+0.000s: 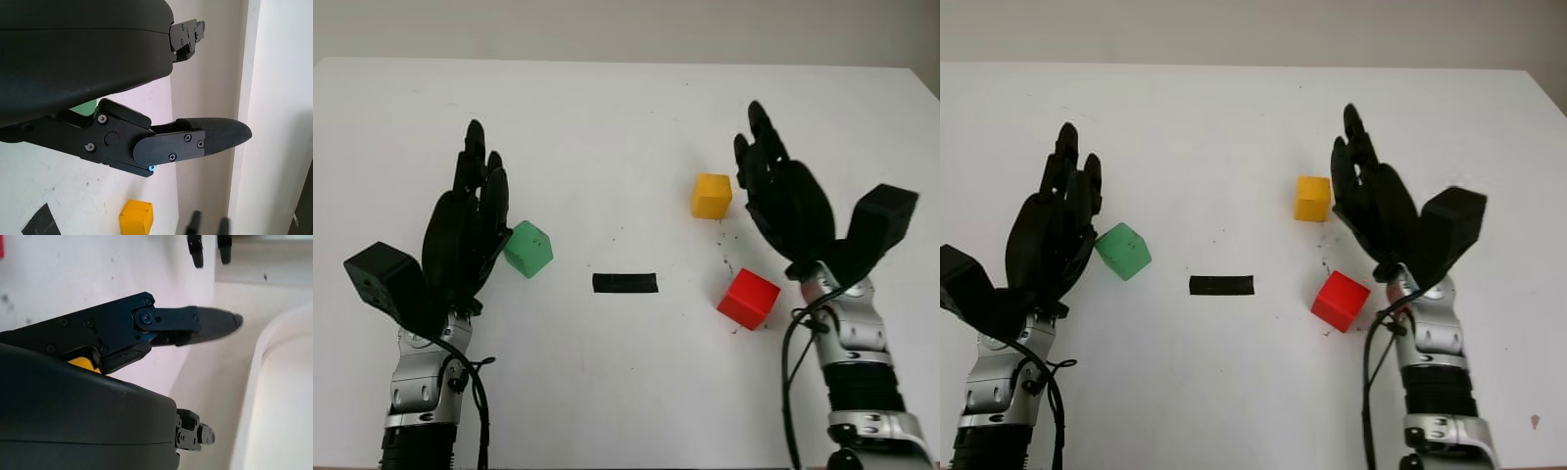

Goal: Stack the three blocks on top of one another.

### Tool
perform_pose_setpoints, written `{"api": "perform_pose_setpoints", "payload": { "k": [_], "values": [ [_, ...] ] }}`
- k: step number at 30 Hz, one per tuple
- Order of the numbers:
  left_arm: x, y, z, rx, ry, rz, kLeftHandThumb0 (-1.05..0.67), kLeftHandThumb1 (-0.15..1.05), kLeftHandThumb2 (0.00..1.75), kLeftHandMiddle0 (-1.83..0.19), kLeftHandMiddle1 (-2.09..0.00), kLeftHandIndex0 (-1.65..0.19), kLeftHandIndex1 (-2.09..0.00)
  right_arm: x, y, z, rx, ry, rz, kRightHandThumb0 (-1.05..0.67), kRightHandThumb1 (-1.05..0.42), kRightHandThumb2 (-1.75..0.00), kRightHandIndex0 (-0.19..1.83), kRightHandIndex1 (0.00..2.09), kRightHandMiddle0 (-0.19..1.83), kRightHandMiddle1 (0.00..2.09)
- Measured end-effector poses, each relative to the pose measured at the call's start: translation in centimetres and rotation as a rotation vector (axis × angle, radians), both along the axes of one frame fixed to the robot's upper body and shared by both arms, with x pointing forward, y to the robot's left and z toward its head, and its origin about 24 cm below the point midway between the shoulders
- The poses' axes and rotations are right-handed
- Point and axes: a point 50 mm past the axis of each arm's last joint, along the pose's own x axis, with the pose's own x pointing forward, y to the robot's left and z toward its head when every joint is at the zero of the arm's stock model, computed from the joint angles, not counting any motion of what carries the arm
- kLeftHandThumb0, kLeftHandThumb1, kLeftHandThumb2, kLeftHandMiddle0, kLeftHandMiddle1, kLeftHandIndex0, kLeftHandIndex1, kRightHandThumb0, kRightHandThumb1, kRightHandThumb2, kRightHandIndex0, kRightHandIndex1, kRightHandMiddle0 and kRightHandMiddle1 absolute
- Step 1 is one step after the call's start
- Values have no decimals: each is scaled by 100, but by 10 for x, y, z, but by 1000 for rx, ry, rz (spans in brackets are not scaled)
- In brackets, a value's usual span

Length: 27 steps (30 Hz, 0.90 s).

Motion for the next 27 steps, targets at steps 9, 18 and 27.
{"api": "perform_pose_setpoints", "payload": {
  "k": [9,18,27],
  "values": [
    [0,-1,3,2,-11,-2,-74,105,54,19,0,19,0,-18,-6,60,-590,-191,112,-67,-70,-5,41,13,50,13],
    [0,-4,1,0,11,-11,-77,105,55,19,0,19,0,-30,2,66,-970,-240,286,-52,-70,-5,54,11,59,9],
    [1,-5,2,3,16,-19,-77,105,55,19,0,19,0,-41,11,60,-1335,-463,384,-67,-70,-5,17,1,54,5]
  ]
}}
